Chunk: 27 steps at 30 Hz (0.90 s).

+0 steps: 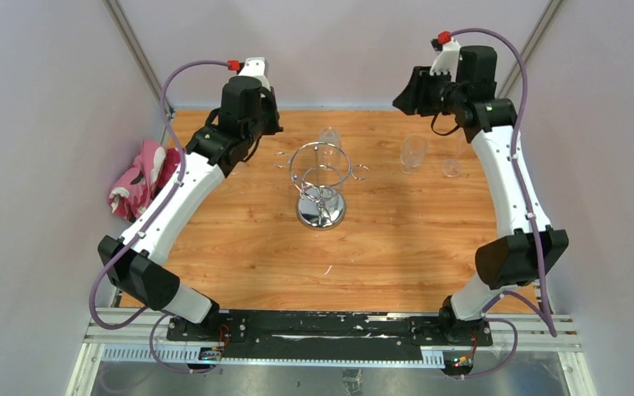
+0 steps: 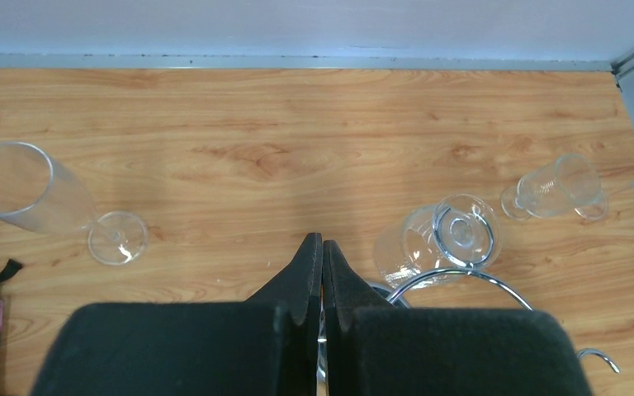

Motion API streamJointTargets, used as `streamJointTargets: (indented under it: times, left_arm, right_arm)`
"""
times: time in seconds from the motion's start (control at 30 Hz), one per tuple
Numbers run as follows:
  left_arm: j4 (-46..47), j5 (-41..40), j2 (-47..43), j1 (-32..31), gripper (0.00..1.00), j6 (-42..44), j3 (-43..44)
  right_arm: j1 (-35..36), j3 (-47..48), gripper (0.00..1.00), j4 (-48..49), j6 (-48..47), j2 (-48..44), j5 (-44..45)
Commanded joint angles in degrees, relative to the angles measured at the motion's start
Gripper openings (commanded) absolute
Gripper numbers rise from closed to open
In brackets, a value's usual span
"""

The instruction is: Take the wine glass off the wine glass rack

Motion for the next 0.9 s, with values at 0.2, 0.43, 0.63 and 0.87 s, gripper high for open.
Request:
streamJointTargets:
  times: [0.2, 0.43, 0.63, 0.87]
  left_arm:
    - [2.26, 0.73, -1.13, -0.37, 0.0, -1.21, -1.77]
    - [2.39, 0.15, -1.0, -0.37, 0.0, -1.09, -2.13]
    - [2.22, -0.07, -0.6, -0.37, 0.0, -0.86, -2.25]
    - [1.79, -1.19, -0.6, -0.37, 0.0, -0.4, -1.98]
  right_arm:
    - [2.12, -0.88, 0.33, 19.15, 19.06, 11.04, -30.62]
    - [4.2, 2.55, 0.3, 20.9, 21.14, 18.53, -33.42]
    - [5.27, 5.29, 0.3, 25.95, 26.12, 24.05, -37.33]
    - [6.17, 7.86, 0.32, 26.52, 27.5, 27.26, -39.2]
